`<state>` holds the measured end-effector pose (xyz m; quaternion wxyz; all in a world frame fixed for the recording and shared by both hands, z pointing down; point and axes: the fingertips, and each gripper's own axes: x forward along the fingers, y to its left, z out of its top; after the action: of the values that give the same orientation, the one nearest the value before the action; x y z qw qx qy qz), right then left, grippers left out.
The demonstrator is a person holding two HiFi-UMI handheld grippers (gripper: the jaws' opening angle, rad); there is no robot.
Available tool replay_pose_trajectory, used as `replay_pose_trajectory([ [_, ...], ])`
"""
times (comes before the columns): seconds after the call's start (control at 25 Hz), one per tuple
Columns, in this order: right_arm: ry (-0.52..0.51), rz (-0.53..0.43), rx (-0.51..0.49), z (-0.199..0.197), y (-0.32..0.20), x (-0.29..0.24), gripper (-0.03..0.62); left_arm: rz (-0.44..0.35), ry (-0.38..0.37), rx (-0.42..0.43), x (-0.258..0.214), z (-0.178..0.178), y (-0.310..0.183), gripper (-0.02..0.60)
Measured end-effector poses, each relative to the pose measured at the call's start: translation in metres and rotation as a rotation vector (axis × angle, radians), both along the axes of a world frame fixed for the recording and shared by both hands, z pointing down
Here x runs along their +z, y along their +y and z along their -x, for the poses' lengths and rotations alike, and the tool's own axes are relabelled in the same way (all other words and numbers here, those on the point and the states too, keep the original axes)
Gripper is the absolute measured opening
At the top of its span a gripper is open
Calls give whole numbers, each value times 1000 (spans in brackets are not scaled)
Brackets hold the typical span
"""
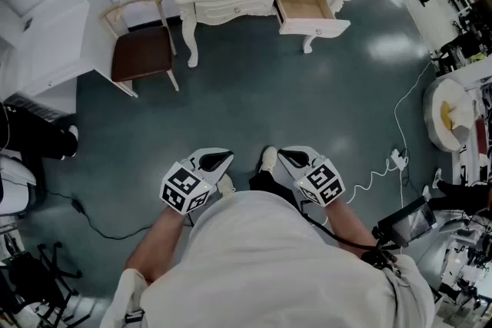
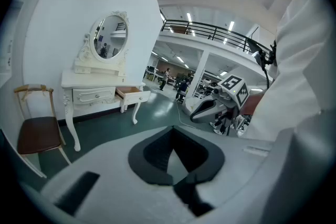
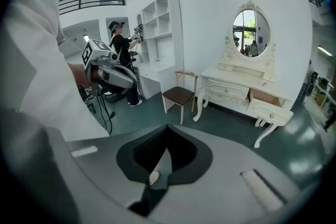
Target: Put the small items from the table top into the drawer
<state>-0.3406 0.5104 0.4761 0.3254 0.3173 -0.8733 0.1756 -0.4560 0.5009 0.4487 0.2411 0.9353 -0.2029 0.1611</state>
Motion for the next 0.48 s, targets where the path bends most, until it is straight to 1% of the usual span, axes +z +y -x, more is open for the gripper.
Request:
replay_pose_trajectory([
  [0.12, 3, -7, 1, 0, -7, -2, 0, -13, 9, 14, -5, -5, -3, 2],
  [0.24, 3, -10, 6, -3, -7, -1, 0, -23, 2, 36, -3, -12, -6, 2],
  [0.48, -5, -18, 43, -30, -13, -2, 0, -37, -6, 70, -9, -40, -13, 2],
])
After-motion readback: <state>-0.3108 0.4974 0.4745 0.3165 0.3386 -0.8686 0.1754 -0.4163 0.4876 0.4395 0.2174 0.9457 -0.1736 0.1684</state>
